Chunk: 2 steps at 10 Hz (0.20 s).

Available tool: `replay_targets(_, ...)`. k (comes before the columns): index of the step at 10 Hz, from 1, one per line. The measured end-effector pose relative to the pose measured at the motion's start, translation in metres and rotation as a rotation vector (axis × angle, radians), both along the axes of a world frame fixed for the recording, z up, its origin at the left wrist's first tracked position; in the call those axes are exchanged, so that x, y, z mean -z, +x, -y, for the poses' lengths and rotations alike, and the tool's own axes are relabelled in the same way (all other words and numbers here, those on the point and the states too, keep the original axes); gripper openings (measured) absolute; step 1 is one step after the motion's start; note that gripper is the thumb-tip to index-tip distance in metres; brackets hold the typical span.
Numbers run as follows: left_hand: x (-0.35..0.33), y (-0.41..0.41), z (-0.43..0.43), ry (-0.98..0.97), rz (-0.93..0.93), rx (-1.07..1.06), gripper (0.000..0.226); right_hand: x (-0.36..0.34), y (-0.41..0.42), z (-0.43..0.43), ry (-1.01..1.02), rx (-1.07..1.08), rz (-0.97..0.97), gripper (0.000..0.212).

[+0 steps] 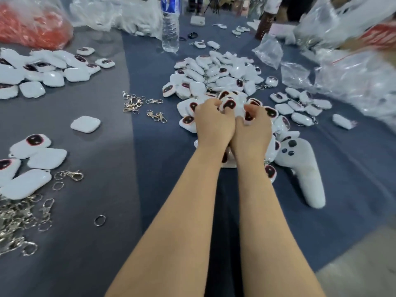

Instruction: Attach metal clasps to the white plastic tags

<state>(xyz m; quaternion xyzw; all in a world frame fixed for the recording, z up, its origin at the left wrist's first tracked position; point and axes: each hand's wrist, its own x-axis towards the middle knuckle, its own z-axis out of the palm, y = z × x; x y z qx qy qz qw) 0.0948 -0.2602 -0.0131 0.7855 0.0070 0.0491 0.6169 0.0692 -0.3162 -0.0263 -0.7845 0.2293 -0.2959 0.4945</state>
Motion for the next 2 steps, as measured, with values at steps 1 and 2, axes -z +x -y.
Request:
replay_targets(1,0.0003,0.0022,0.0002,-0.104,0.01,0.002,0.021,0.0039,0.0022,0.0,0.001,-0.002,0.057,0.028)
replay_targets(2,0.0021,0.0007,-0.0067,-0.142,0.038,-0.055,0.028,0.0011,0.0008,-0.0032,-0.049,0.018,0.069,0.026)
